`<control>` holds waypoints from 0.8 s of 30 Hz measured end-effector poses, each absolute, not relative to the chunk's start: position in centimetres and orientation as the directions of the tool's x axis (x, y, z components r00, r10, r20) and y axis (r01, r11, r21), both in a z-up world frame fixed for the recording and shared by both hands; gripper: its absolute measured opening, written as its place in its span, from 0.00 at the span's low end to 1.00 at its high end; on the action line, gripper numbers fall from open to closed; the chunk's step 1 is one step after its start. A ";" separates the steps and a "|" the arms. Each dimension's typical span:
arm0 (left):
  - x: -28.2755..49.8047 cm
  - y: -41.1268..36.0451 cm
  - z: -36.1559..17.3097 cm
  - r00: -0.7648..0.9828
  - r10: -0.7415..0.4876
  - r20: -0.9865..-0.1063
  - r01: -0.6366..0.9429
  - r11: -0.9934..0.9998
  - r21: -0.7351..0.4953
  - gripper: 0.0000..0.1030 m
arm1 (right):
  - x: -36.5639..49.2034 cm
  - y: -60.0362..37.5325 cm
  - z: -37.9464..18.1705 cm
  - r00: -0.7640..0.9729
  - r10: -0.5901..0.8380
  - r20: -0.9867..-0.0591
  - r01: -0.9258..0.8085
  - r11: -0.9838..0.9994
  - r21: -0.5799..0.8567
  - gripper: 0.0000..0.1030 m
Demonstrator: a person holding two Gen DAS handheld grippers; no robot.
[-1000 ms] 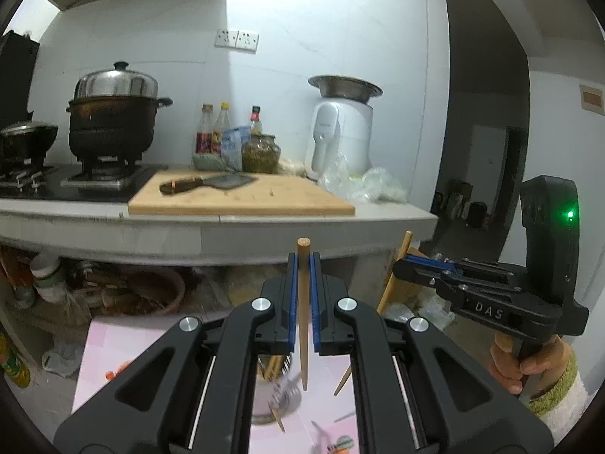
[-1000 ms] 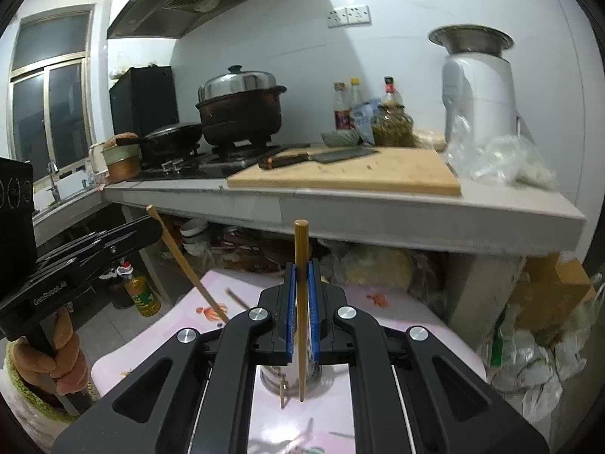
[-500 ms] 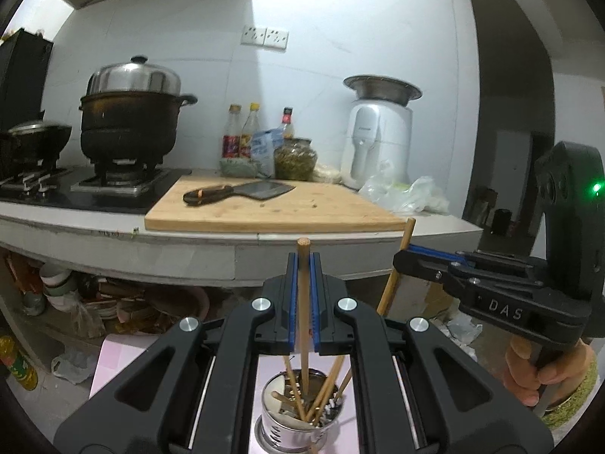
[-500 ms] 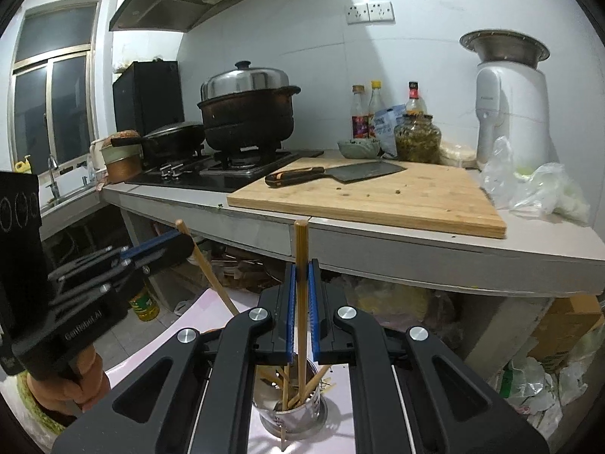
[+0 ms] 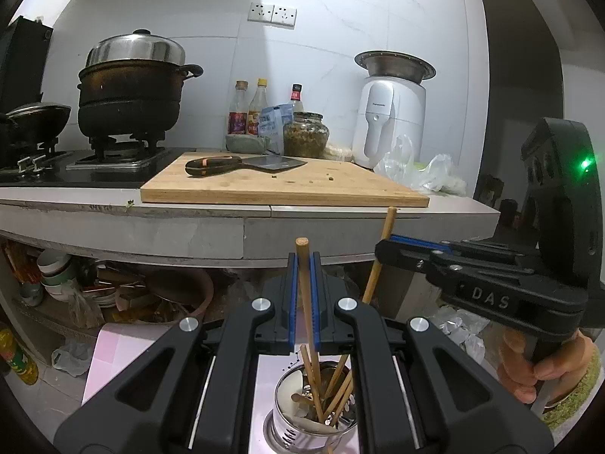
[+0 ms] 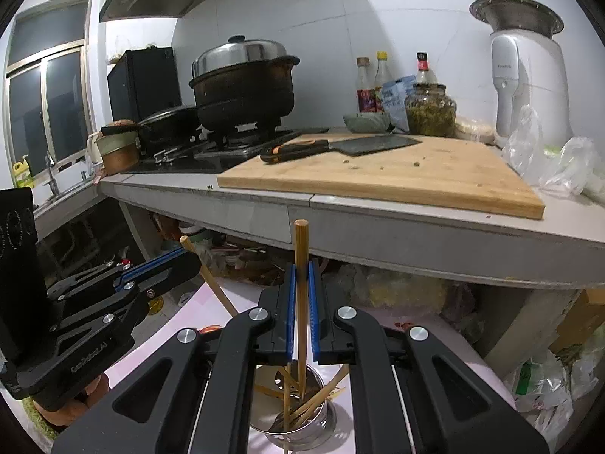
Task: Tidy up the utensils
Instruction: 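Lower both held chopsticks into the steel holder with both tools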
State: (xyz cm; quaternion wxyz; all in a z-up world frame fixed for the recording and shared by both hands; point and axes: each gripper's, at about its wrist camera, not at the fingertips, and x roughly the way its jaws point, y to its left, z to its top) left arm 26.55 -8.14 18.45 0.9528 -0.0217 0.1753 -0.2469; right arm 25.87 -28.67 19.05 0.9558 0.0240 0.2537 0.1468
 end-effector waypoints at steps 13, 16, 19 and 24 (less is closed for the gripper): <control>26.5 -9.2 16.7 0.807 -0.477 -0.349 0.474 0.875 -0.098 0.05 | 26.4 -27.9 17.1 0.813 0.282 -0.510 -0.271 0.958 0.098 0.07; 26.0 -9.3 16.3 0.807 -0.480 -0.345 0.482 0.872 -0.086 0.05 | 26.2 -27.6 16.5 0.809 0.283 -0.516 -0.280 0.956 0.086 0.07; 25.3 -9.5 16.0 0.805 -0.489 -0.335 0.496 0.866 -0.072 0.05 | 25.9 -27.1 16.0 0.804 0.288 -0.520 -0.295 0.953 0.071 0.07; 24.2 -9.9 15.9 0.801 -0.502 -0.325 0.515 0.856 -0.053 0.05 | 25.0 -26.6 16.0 0.805 0.299 -0.512 -0.318 0.947 0.053 0.07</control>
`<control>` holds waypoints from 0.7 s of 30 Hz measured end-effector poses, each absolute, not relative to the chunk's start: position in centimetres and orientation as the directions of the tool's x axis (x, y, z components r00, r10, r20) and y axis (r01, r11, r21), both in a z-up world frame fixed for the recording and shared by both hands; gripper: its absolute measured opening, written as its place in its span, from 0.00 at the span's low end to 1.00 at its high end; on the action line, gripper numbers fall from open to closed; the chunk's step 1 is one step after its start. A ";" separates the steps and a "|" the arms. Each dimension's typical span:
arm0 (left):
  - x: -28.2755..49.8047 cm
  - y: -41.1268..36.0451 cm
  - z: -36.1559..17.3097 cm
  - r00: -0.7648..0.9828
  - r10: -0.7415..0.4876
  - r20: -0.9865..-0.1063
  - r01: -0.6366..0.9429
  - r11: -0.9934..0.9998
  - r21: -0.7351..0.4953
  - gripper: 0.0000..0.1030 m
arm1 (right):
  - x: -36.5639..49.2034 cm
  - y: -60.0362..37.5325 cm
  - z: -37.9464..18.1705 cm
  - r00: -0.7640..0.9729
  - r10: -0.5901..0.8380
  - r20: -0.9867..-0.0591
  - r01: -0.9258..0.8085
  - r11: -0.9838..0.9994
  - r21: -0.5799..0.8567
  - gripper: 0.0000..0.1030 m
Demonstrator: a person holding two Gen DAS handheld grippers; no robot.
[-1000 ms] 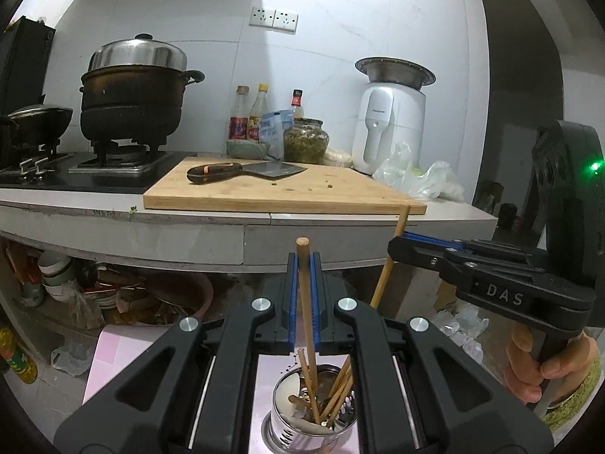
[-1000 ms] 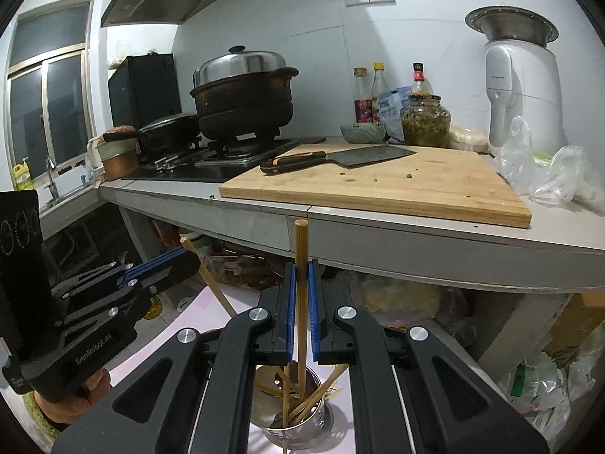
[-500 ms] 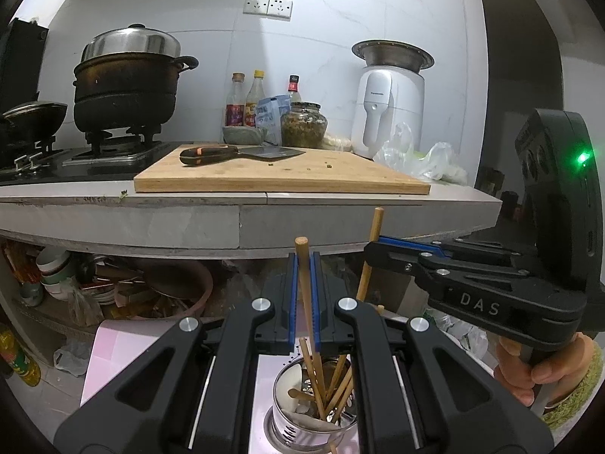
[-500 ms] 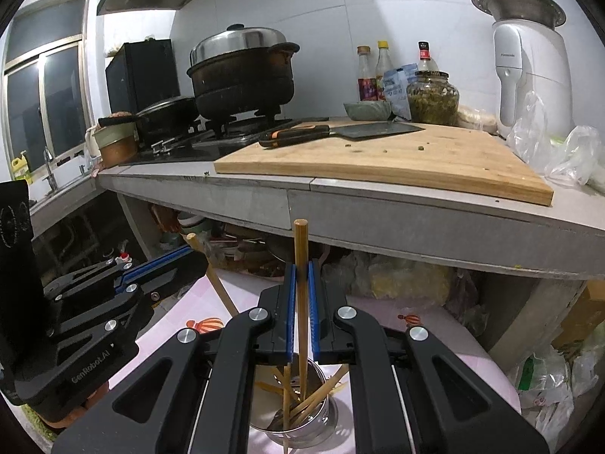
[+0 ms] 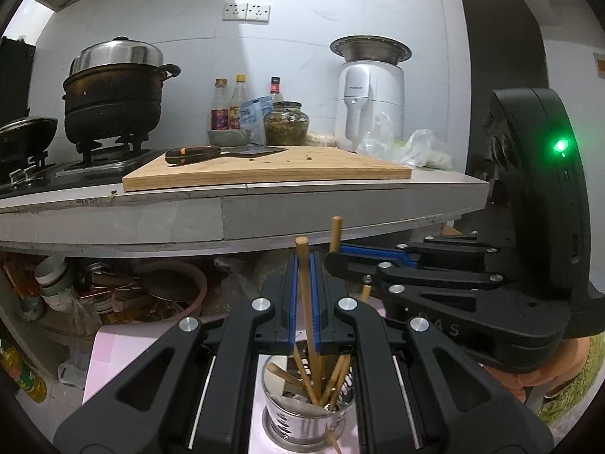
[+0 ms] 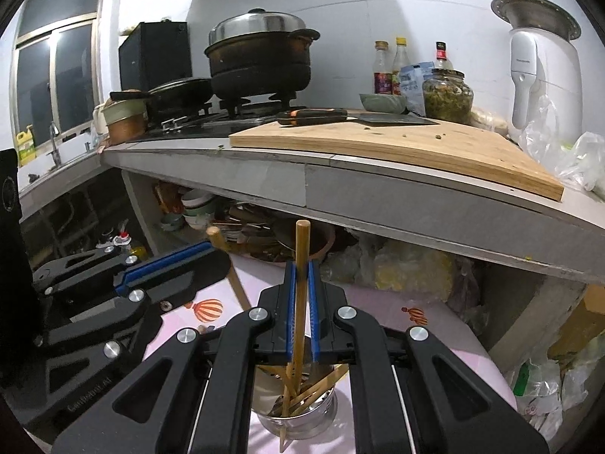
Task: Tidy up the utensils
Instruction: 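Lower both held chopsticks into the steel holder with both tools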
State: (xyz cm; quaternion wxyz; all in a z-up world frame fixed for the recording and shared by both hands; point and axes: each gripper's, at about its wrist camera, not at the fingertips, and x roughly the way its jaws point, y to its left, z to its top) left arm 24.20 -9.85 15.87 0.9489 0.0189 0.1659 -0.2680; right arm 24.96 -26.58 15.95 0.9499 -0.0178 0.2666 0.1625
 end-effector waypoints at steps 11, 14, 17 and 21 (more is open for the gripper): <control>23.3 -10.0 15.7 0.795 -0.520 -0.314 0.533 0.845 -0.049 0.05 | 24.2 -26.6 16.0 0.804 0.317 -0.503 -0.332 0.941 0.062 0.07; 23.3 -10.0 15.9 0.799 -0.520 -0.302 0.531 0.846 -0.052 0.05 | 24.3 -26.8 16.1 0.806 0.318 -0.500 -0.330 0.942 0.067 0.07; 23.6 -9.9 16.1 0.793 -0.523 -0.312 0.533 0.844 -0.060 0.05 | 24.5 -27.2 16.4 0.809 0.322 -0.492 -0.325 0.942 0.082 0.07; 23.6 -9.7 16.2 0.790 -0.531 -0.307 0.537 0.841 -0.071 0.05 | 24.6 -27.6 17.0 0.825 0.314 -0.471 -0.314 0.946 0.081 0.07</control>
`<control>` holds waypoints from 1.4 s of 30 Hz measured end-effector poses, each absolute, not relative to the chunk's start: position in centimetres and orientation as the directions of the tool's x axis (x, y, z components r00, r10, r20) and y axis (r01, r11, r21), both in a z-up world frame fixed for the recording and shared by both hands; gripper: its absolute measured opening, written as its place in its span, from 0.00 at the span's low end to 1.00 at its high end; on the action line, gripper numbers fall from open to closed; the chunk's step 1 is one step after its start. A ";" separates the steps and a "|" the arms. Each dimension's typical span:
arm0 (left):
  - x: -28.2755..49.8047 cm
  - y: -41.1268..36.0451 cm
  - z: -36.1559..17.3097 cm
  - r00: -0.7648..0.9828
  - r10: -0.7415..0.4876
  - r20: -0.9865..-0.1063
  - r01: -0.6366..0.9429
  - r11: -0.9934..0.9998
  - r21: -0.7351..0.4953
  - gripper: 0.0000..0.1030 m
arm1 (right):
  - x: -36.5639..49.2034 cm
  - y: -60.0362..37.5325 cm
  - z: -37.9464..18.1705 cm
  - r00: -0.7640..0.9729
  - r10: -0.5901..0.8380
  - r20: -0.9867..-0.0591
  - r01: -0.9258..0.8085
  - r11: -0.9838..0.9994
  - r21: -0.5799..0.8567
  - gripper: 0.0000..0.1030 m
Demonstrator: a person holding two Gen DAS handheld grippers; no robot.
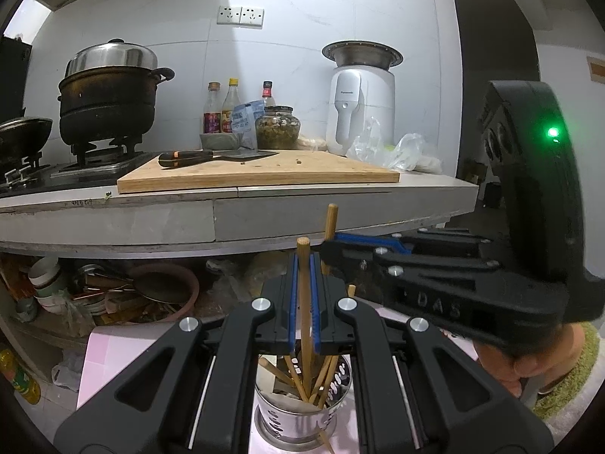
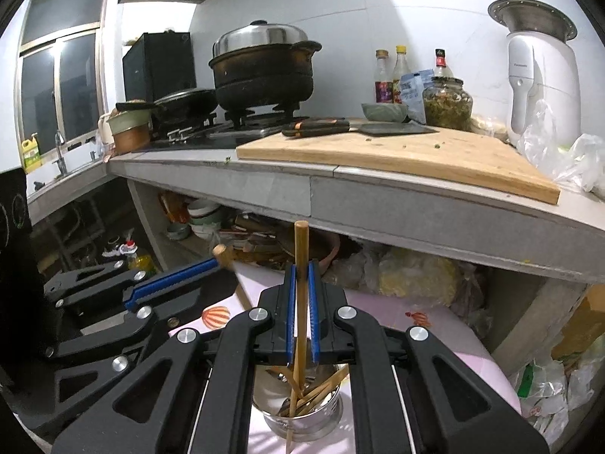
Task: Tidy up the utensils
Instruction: 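Lower both held chopsticks into the steel holder with both tools, then open both tools to release the chopsticks inside the holder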
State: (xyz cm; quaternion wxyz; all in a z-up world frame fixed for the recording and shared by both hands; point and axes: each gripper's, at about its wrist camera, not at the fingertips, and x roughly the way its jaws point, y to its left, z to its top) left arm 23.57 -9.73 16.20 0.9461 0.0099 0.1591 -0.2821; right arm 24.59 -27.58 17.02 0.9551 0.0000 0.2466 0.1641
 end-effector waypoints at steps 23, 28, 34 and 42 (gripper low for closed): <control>23.4 -8.2 15.0 0.733 -0.619 -0.282 0.586 0.785 -0.201 0.05 | 27.3 -27.1 14.6 0.801 0.308 -0.513 -0.303 0.948 0.096 0.07; 23.5 -8.1 15.0 0.733 -0.618 -0.283 0.584 0.786 -0.203 0.05 | 27.5 -26.5 13.5 0.780 0.318 -0.539 -0.315 0.944 0.101 0.07; 23.3 -7.6 15.7 0.728 -0.642 -0.239 0.599 0.766 -0.233 0.06 | 27.7 -26.7 12.3 0.759 0.325 -0.564 -0.312 0.942 0.123 0.07; 25.3 -6.4 15.2 0.691 -0.675 -0.257 0.580 0.731 -0.360 0.00 | 27.9 -27.4 12.3 0.751 0.337 -0.568 -0.307 0.940 0.152 0.07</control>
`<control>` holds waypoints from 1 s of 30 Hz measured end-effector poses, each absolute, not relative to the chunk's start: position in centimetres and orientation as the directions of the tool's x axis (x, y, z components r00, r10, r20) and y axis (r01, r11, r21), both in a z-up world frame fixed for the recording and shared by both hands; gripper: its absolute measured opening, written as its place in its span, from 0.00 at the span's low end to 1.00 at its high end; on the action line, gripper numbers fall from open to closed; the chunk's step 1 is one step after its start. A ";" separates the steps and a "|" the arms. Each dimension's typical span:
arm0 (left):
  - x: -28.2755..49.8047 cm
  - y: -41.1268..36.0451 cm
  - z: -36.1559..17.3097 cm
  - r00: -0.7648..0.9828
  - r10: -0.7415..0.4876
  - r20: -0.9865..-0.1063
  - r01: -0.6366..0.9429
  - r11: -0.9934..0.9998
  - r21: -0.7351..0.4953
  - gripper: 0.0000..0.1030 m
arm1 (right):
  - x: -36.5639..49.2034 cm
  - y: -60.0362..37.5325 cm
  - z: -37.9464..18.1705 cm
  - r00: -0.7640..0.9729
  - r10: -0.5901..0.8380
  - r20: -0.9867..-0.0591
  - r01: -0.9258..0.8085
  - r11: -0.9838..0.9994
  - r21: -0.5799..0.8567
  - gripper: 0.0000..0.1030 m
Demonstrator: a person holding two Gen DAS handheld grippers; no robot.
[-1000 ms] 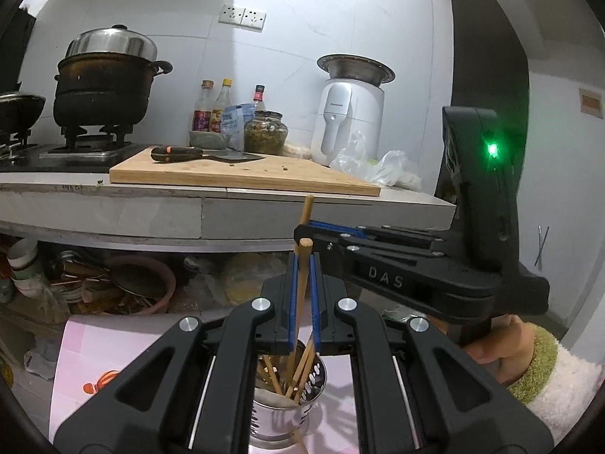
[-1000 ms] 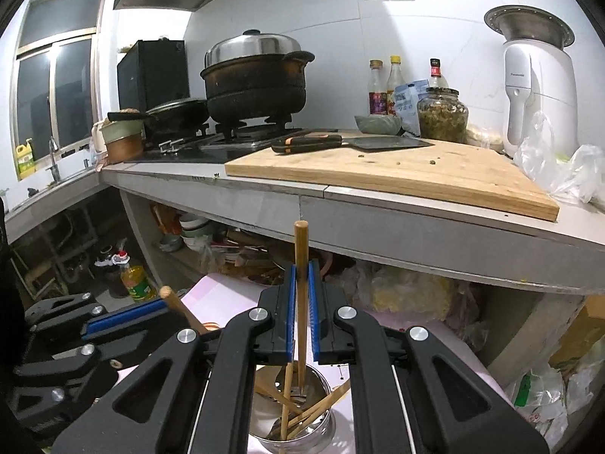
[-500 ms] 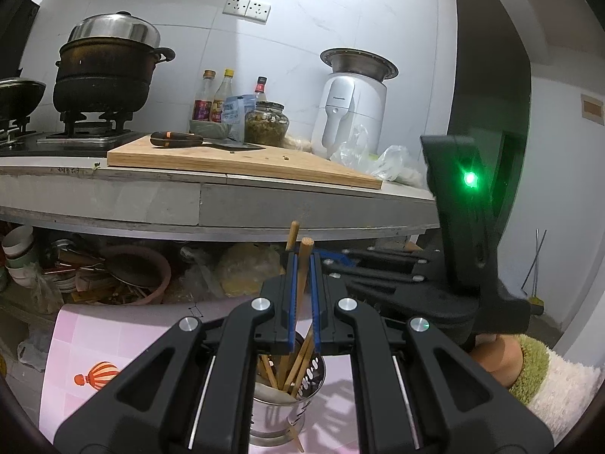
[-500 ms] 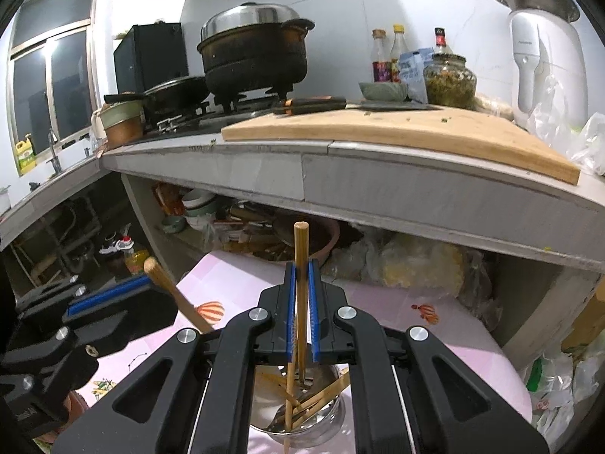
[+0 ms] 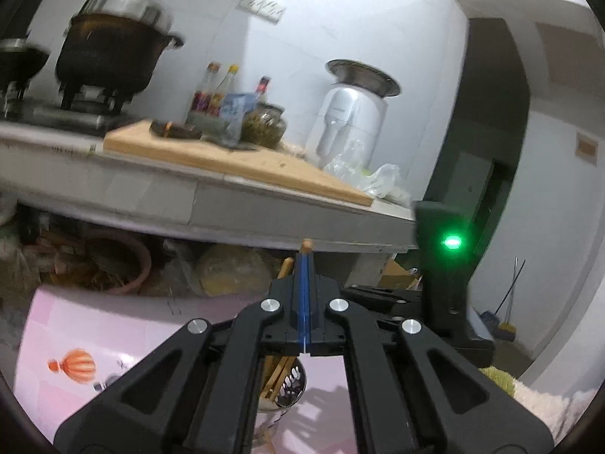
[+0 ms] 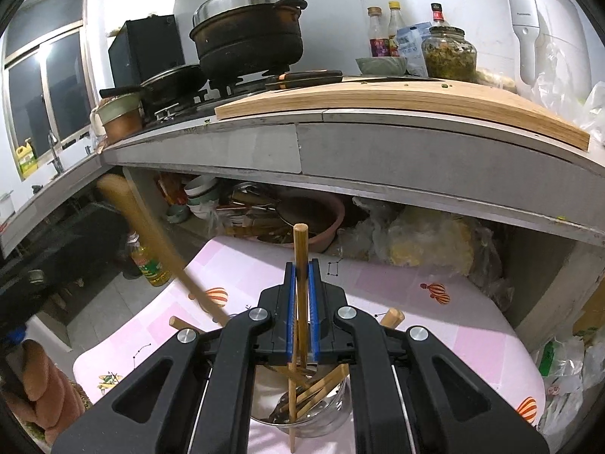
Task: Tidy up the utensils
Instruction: 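Open both tools to release the chopsticks inside the holder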
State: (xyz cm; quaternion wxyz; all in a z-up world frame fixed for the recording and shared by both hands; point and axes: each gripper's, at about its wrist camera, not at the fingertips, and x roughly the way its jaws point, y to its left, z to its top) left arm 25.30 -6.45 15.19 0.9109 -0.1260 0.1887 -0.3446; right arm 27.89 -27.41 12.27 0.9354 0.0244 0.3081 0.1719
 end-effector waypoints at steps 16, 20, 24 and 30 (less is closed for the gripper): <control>26.4 -6.2 13.5 0.688 -0.650 -0.323 0.537 0.755 -0.377 0.00 | 27.6 -27.8 11.7 0.734 0.350 -0.582 -0.315 0.935 0.165 0.08; 26.2 -6.1 13.6 0.697 -0.639 -0.326 0.530 0.765 -0.366 0.00 | 27.2 -28.6 12.0 0.739 0.362 -0.569 -0.310 0.932 0.190 0.18; 25.9 -5.9 13.7 0.708 -0.622 -0.334 0.522 0.780 -0.346 0.06 | 26.7 -29.1 13.0 0.752 0.377 -0.541 -0.317 0.926 0.206 0.26; 24.8 -5.1 13.6 0.742 -0.572 -0.350 0.487 0.818 -0.306 0.28 | 26.1 -29.7 15.4 0.766 0.437 -0.471 -0.362 0.899 0.246 0.40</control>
